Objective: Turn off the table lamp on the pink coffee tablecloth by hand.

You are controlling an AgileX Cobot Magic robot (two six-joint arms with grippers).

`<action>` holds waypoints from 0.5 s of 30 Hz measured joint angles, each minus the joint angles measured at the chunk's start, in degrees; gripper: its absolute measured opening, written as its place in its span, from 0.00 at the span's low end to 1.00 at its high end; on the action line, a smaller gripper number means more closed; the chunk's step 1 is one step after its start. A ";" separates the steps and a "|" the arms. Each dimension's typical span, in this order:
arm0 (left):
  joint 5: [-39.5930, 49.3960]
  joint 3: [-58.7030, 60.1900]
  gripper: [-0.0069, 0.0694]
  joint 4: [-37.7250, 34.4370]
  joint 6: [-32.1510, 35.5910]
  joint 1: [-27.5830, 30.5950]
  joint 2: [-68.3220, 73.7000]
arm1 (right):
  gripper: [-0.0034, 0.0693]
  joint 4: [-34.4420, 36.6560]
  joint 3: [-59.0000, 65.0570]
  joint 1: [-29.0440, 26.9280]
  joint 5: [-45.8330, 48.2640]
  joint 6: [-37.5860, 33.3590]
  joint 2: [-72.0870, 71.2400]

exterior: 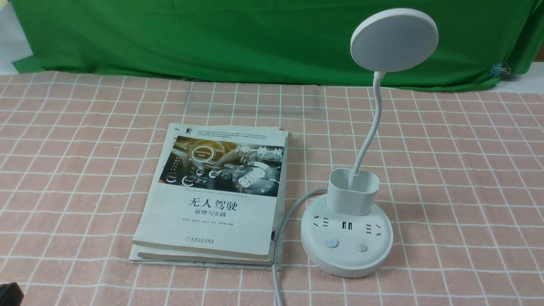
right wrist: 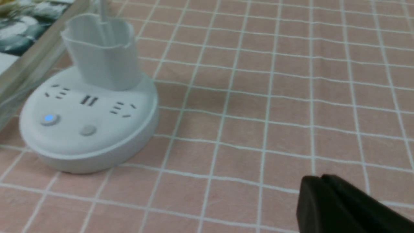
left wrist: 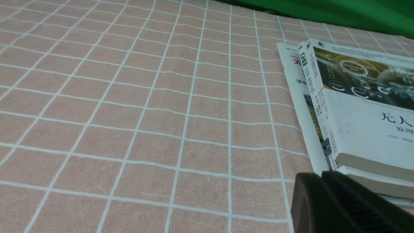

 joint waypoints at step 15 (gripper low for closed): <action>-0.05 0.00 0.10 0.00 0.00 0.00 0.00 | 0.10 -1.17 6.19 -4.96 5.31 -0.63 -19.52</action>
